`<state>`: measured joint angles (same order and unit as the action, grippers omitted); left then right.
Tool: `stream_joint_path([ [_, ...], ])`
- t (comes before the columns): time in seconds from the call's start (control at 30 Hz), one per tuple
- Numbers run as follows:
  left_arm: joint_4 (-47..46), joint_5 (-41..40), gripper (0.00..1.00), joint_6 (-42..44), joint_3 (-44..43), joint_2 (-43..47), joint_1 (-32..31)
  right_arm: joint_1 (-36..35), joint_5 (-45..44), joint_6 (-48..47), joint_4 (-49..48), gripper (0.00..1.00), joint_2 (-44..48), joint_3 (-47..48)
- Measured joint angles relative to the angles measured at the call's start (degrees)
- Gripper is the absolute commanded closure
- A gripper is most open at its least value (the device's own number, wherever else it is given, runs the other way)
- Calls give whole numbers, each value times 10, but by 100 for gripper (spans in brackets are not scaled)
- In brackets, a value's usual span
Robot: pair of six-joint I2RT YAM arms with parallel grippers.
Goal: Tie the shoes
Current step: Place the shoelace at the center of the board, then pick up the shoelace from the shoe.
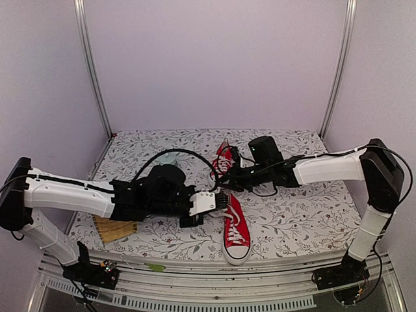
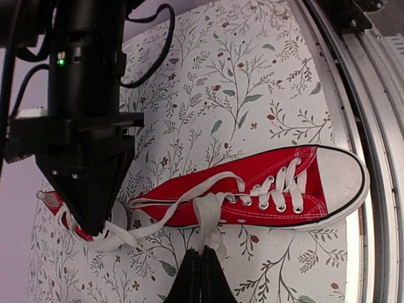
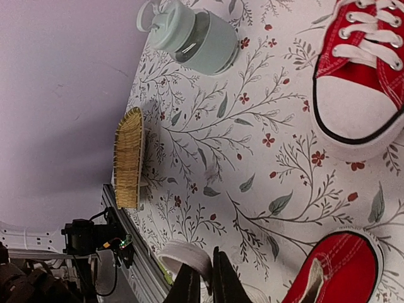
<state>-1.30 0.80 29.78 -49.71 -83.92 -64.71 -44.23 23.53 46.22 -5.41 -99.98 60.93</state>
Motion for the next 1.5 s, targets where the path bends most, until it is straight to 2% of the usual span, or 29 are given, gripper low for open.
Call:
stream_joint_path([
  [0.17, -42, -5, 100, -3, 7, 0, 5, -9, 47, -29, 35, 61, -54, 65],
  [0.23, -57, -13, 100, -7, 14, 0, 11, -9, 61, -51, 59, 56, -59, 86],
  [0.33, -69, -18, 100, -10, 21, 0, 23, -9, 75, -93, 95, 54, -56, 106],
  [0.5, -92, -26, 100, -18, 26, -1, 40, -1, 79, -174, 166, 62, -28, 109],
  [0.7, -134, -25, 100, -36, 51, 1, 58, 23, 70, -245, 218, 62, 11, 73],
  [0.87, -141, -21, 100, -44, 78, 12, 58, 23, 76, -264, 235, 64, 2, 34],
  [1.03, -143, -21, 100, -48, 83, 28, 59, 22, 91, -272, 235, 68, -18, 31],
  [1.33, -145, -29, 100, -49, 83, 33, 59, 19, 111, -278, 235, 71, -25, 20],
  [1.4, -145, -30, 100, -49, 83, 33, 59, 18, 113, -279, 235, 74, -26, 19],
  [1.5, -145, -30, 100, -49, 83, 33, 59, 15, 114, -282, 235, 89, -26, 19],
])
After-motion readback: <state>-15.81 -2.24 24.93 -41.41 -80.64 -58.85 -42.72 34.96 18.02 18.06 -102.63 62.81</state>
